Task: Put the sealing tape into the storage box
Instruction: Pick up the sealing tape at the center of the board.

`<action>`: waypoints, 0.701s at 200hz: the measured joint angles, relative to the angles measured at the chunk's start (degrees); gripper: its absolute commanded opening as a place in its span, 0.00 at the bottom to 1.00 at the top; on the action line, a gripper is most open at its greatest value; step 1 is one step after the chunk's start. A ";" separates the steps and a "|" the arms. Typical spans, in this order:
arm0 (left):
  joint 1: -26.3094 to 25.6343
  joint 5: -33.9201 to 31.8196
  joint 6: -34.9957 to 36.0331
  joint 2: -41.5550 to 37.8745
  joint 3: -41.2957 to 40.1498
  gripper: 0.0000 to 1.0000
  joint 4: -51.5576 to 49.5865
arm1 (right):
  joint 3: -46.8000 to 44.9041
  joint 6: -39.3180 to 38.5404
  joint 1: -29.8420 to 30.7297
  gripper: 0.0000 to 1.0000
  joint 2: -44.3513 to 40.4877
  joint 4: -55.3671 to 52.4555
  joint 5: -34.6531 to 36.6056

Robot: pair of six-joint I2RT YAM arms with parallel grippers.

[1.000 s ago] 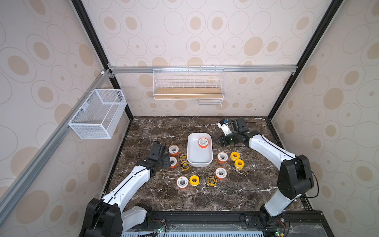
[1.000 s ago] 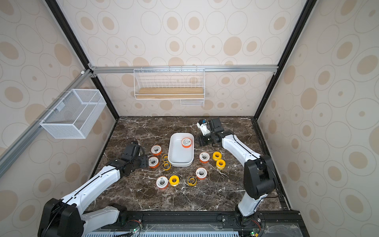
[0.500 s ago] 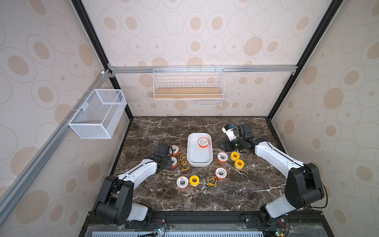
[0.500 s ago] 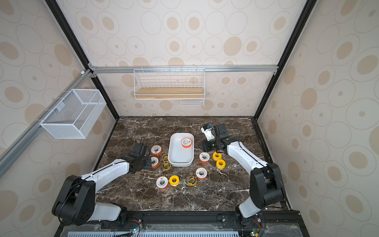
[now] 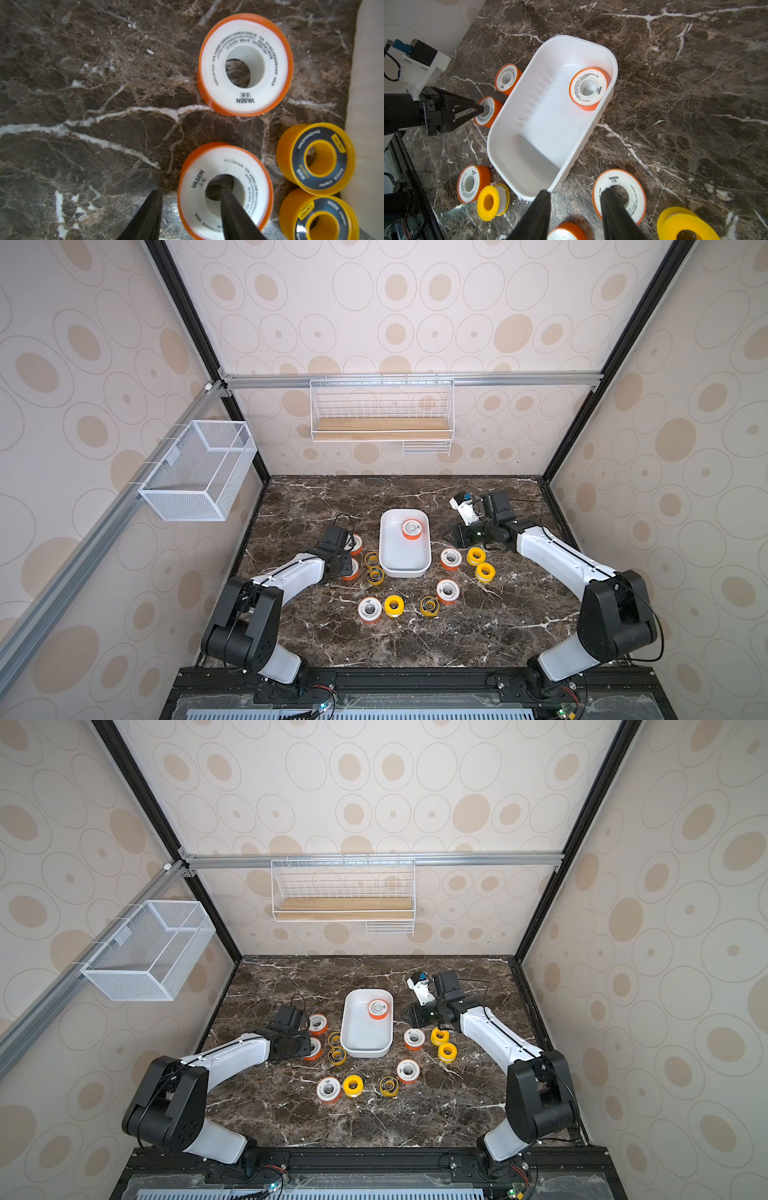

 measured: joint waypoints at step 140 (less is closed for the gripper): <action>0.00 -0.46 -0.55 3.48 1.07 0.24 0.81 | 0.46 0.83 0.00 0.46 5.20 -0.15 -2.75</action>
